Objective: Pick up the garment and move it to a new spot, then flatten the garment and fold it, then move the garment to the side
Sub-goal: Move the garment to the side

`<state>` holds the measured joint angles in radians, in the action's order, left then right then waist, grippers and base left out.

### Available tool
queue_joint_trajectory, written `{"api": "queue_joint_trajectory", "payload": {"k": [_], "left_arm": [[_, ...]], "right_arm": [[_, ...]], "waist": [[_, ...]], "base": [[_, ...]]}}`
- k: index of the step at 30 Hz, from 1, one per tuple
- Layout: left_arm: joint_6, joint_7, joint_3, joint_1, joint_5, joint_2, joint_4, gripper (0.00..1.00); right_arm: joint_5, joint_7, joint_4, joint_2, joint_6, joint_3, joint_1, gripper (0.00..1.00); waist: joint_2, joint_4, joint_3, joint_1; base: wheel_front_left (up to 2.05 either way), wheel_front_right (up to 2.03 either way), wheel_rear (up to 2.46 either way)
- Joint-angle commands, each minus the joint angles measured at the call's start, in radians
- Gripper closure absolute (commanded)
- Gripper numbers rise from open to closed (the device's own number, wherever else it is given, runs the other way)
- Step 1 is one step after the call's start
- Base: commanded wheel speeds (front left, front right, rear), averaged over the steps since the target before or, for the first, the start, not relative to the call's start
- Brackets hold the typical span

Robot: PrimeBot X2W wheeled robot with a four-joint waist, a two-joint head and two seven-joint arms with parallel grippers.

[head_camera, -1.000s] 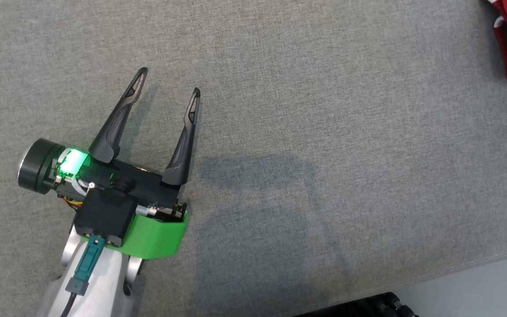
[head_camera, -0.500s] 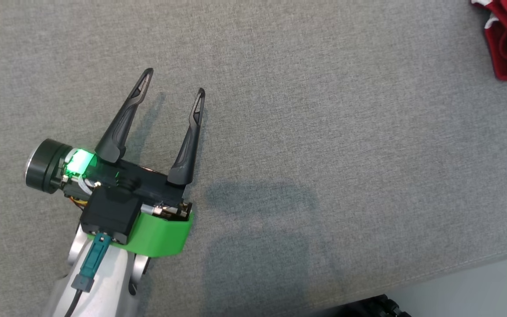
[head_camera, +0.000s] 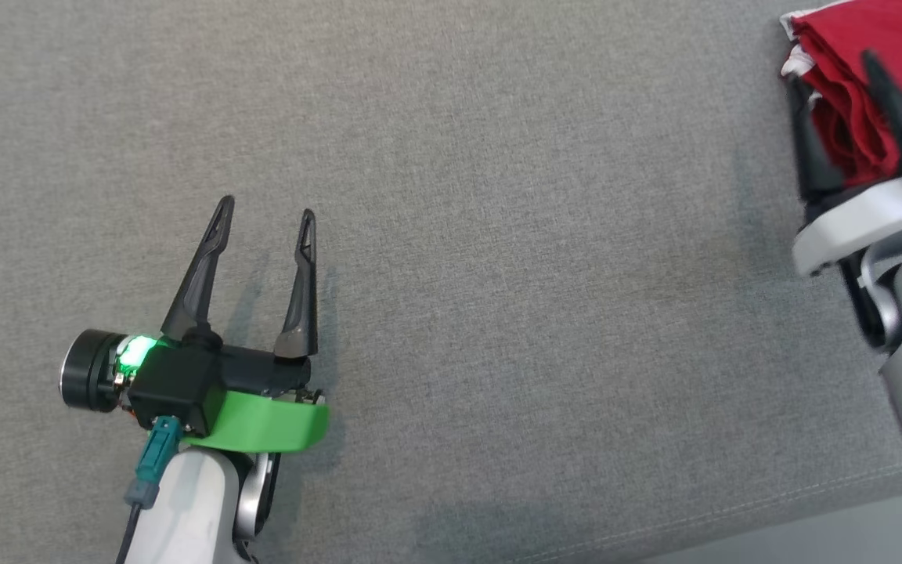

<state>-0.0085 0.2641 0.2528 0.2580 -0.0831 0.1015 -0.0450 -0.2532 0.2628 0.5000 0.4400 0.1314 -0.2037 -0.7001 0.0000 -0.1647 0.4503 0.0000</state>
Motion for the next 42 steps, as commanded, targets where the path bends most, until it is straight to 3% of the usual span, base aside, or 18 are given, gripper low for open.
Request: {"api": "queue_joint_trajectory", "payload": {"k": [1, 11, 22, 26, 42], "left_arm": [[0.009, 0.0, -0.023, -0.026, -0.02, -0.01, 0.029, 0.0], [0.003, 0.0, -0.115, -0.119, -0.084, -0.044, 0.211, 0.0], [0.032, 0.0, -0.145, -0.235, -0.015, -0.05, 0.098, 0.0], [0.019, 0.0, -0.125, -0.297, 0.045, -0.046, 0.024, 0.0], [0.029, 0.0, -0.118, -0.426, 0.02, -0.05, 0.036, 0.0]], "right_arm": [[0.015, 0.003, -0.027, -0.044, -0.001, 0.009, 0.067, 0.0], [0.118, 0.003, -0.196, -0.275, -0.001, 0.087, 0.357, 0.0], [0.205, 0.003, -0.428, -0.339, -0.001, 0.136, 0.565, 0.0], [0.192, 0.003, -0.497, -0.358, -0.001, 0.157, 0.651, 0.0], [0.189, 0.003, -0.497, -0.382, -0.001, 0.133, 0.823, 0.0]], "waist": [[0.0, 0.048, -0.1, 0.0], [0.0, 0.122, -0.285, 0.0], [0.0, 0.142, -0.378, 0.0], [0.0, 0.144, -0.405, 0.0], [0.0, 0.108, -0.462, 0.0]], "base": [[0.0, 0.0, 0.0], [0.0, 0.0, 0.0], [0.0, 0.0, 0.0], [0.0, 0.0, 0.0], [0.0, 0.0, 0.0]]}}
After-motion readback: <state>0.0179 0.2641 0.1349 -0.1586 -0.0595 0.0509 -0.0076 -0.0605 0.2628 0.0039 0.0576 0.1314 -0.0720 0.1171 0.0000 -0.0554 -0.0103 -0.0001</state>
